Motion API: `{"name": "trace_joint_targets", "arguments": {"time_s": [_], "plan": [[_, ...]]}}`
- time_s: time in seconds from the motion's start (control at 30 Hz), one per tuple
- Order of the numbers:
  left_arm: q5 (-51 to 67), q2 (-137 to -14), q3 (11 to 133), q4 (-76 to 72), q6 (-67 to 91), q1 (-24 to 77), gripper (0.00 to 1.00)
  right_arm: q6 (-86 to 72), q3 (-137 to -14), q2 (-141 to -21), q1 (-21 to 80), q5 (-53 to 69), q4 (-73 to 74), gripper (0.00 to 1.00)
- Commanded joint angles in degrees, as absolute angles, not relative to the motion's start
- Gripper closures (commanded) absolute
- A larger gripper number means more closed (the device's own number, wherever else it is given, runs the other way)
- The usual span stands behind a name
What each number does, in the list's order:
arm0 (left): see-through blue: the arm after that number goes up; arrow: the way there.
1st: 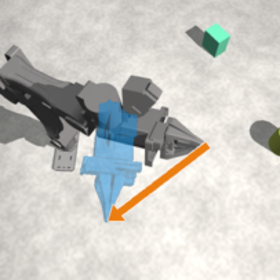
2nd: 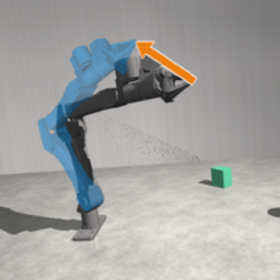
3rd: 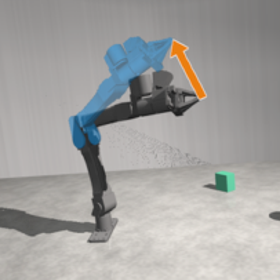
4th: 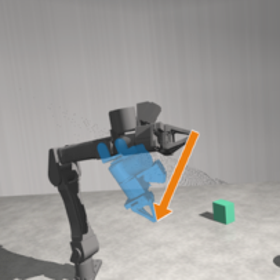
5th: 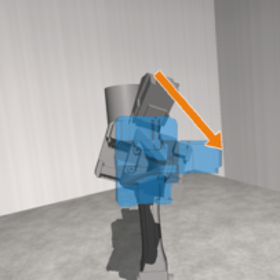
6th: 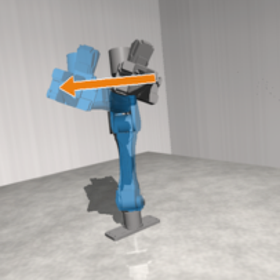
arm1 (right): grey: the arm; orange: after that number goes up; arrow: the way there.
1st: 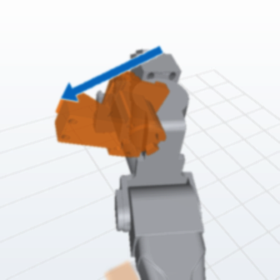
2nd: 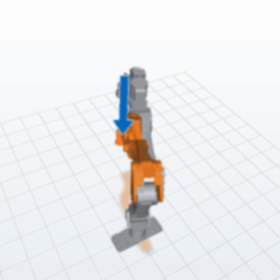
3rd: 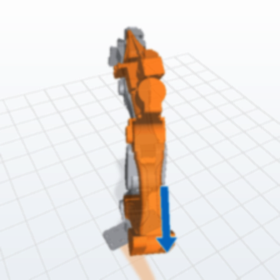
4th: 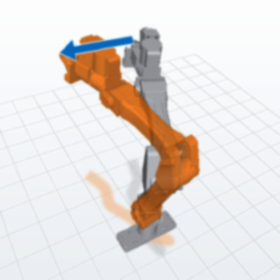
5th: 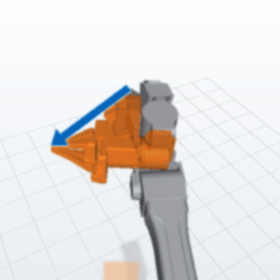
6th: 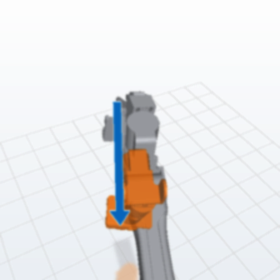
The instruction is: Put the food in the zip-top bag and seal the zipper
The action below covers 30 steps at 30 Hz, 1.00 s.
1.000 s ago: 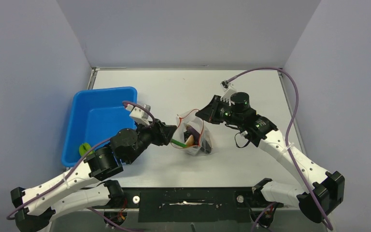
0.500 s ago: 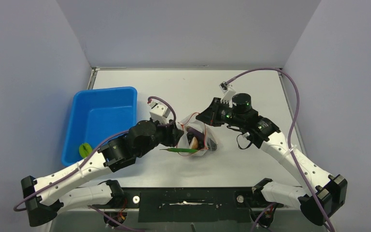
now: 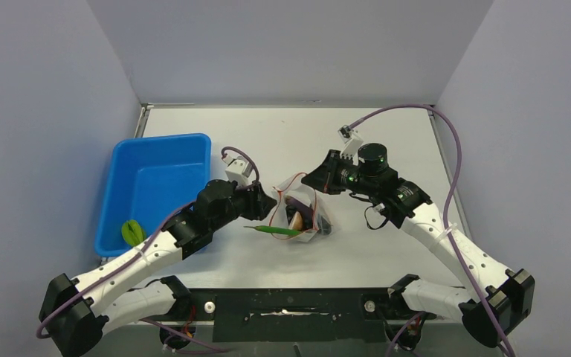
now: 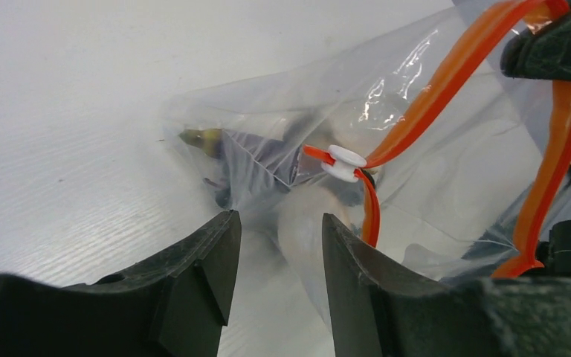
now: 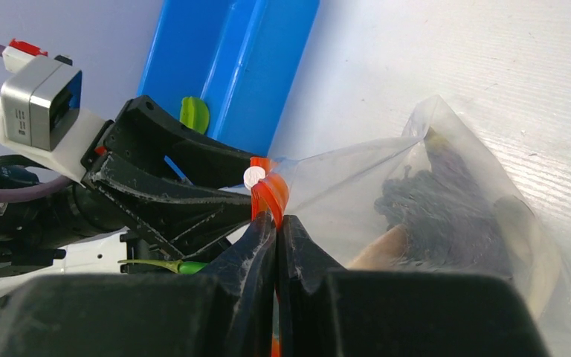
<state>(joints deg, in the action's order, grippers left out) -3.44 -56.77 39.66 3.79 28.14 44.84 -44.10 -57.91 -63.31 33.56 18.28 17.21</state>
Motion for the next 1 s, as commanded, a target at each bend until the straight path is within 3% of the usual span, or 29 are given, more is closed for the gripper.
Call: {"name": "trace_joint_targets", "arguments": {"time_s": [0.0,0.2,0.63,0.8,0.9,0.97], "plan": [[5.6,-55.95,39.03,-5.95,29.53,43.95,0.55,-45.1,-59.25,-62.58,33.07,19.14,12.66,1.0],[6.67,-56.2,39.49,-7.85,30.28,43.97,0.46,-45.88,-58.83,-63.57,32.91,18.4,12.3,1.0],[7.08,-60.16,38.97,-11.14,30.42,44.56,0.46,-47.33,-58.45,-63.86,32.65,17.47,11.91,1.0],[7.46,-60.9,38.98,-12.53,30.41,45.27,0.66,-47.46,-58.17,-63.81,32.54,16.88,12.19,1.0],[6.37,-60.29,39.77,-11.04,29.66,45.87,0.9,-47.06,-57.98,-63.43,32.42,16.3,12.65,1.0],[4.99,-59.32,39.68,-11.13,30.91,45.88,1.0,-44.66,-58.8,-63.24,32.23,15.18,14.39,0.92]]}}
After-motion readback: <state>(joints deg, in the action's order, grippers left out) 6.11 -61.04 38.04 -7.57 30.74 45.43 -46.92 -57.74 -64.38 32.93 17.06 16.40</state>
